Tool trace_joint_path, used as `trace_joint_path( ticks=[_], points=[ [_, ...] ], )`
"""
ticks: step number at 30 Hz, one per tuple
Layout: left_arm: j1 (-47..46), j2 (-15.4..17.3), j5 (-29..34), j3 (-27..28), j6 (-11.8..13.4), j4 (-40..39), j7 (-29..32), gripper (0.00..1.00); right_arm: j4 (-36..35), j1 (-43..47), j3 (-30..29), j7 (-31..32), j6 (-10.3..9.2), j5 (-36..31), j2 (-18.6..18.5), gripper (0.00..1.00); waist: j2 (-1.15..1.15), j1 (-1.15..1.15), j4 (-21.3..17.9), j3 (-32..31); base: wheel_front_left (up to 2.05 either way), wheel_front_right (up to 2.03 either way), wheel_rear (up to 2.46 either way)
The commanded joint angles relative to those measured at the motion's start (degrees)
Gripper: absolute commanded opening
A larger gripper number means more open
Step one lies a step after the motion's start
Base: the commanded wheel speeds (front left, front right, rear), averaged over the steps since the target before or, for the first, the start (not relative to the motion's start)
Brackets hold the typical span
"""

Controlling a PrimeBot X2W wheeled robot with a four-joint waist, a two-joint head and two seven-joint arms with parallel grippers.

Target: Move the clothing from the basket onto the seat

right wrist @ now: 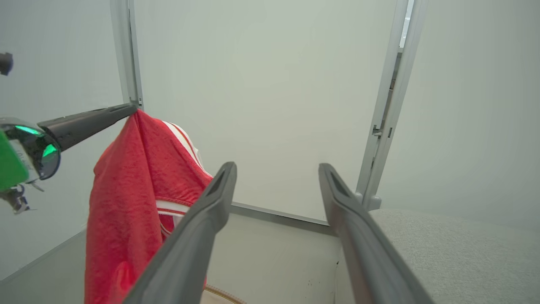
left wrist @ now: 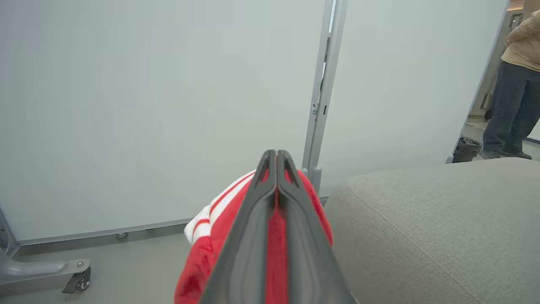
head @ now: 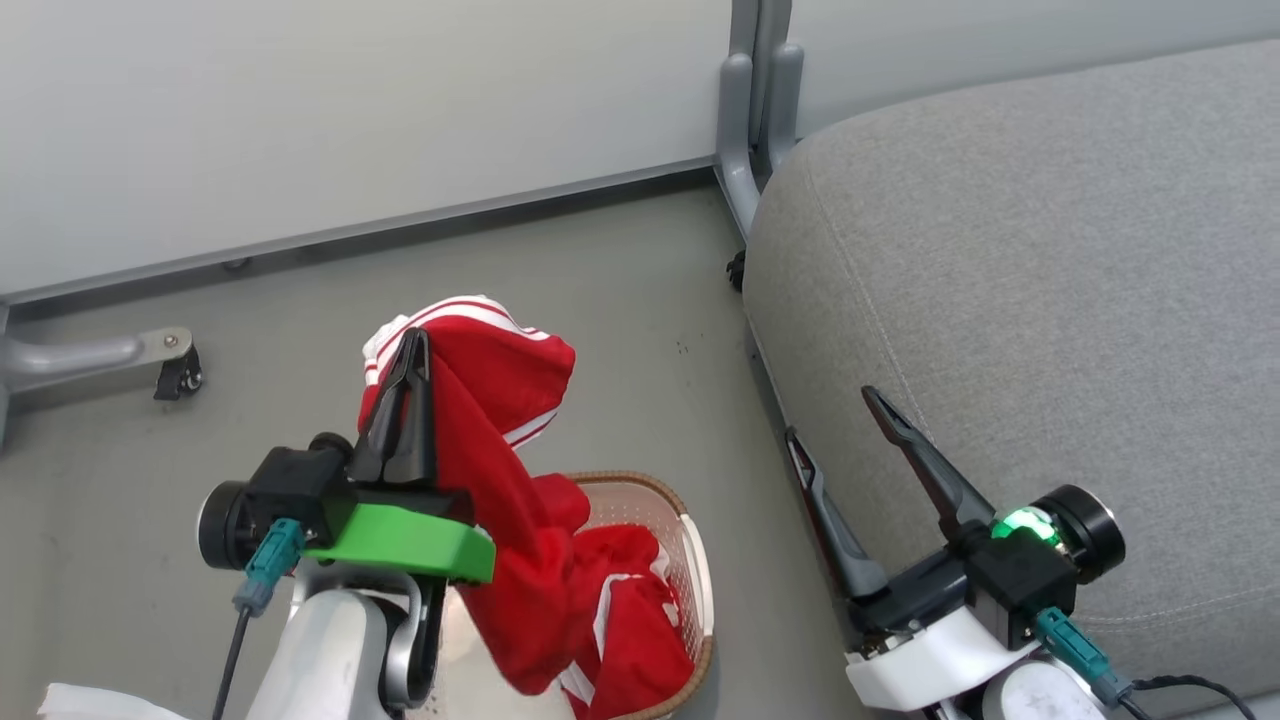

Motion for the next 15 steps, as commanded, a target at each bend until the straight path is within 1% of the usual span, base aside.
trace_joint_path(
  ticks=[1,7,11,15],
  points=[
    [0.89,-0.20,-0.75,-0.17,-0.28,-1.30,-0.03,0.00,0.35,0.74,0.66,-0.18,-0.02,0.58,0.10,1.00,0.00,0.01,-0.88,-1.86,0.00,0.00,0.00],
    [0.44,-0.51,-2.69,-2.98,-0.79,-5.69,-0.03,0.00,1.08,-0.87,3.69,-0.18,-0.02,2.76,0.55,1.00,0.00,0.01,-0.97,-2.17,0.00,0.00,0.00],
    [-0.99,-0.55,-4.12,-6.74,0.53,-6.79,-0.04,0.00,1.97,-2.40,6.22,-0.18,-0.02,4.25,0.71,1.00,0.00,0.01,-0.58,-2.04,0.00,0.00,0.00],
    [-2.88,-0.55,-6.38,-12.13,2.21,-7.78,-0.03,0.00,2.84,-4.43,7.65,-0.18,-0.02,5.17,1.02,1.00,0.00,0.01,-0.24,-1.73,0.00,0.00,0.00]
  ],
)
